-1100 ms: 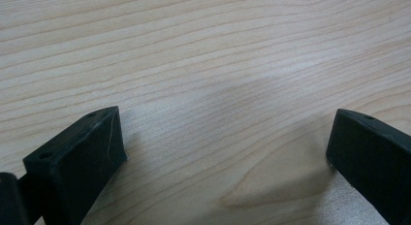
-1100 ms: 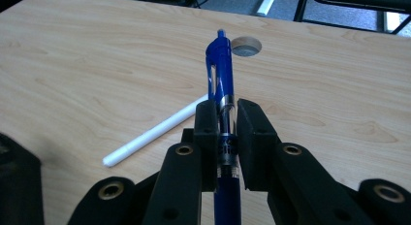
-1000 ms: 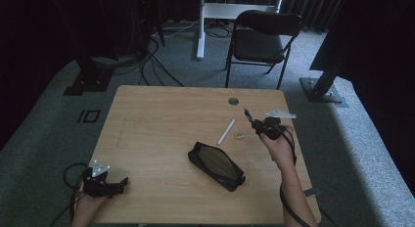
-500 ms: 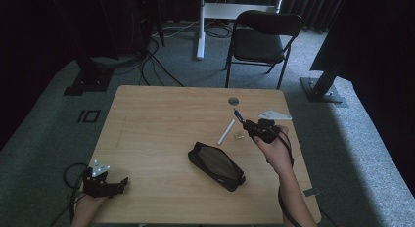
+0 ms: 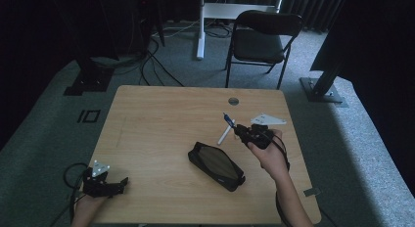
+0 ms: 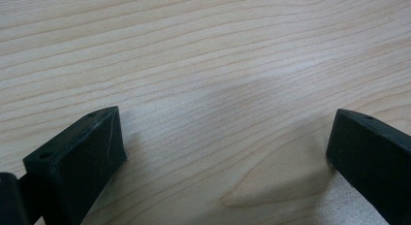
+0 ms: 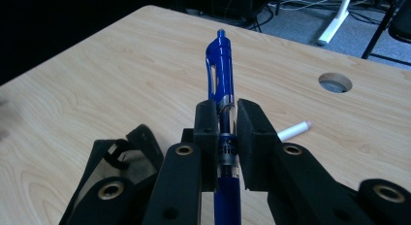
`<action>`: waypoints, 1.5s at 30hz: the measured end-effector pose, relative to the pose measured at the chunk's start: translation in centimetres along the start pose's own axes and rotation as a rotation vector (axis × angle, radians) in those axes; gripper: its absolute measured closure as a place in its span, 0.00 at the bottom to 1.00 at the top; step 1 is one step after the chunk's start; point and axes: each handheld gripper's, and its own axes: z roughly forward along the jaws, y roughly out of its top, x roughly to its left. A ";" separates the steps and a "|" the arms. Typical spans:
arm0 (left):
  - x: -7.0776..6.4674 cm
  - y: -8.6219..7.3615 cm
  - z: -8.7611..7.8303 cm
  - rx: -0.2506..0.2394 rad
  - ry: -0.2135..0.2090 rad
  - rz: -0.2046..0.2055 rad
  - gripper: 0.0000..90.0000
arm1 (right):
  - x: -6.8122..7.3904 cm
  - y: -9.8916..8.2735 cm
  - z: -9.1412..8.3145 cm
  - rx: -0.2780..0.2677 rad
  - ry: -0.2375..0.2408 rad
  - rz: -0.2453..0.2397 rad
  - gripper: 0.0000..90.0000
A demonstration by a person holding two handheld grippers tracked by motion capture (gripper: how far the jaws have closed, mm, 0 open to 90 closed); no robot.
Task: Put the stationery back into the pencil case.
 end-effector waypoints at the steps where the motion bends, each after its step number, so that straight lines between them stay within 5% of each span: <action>1: 0.0 0.0 0.0 0.000 0.000 0.000 0.00 | 0.3 0.0 0.0 0.000 0.007 -0.003 0.88; 27: 0.0 0.0 0.0 0.000 -0.001 -0.002 0.00 | 4.3 -2.4 1.0 0.066 0.125 -0.028 0.88; 45: 0.0 0.0 0.0 0.000 -0.001 -0.002 0.00 | 5.9 -4.2 3.0 0.182 0.190 -0.079 0.88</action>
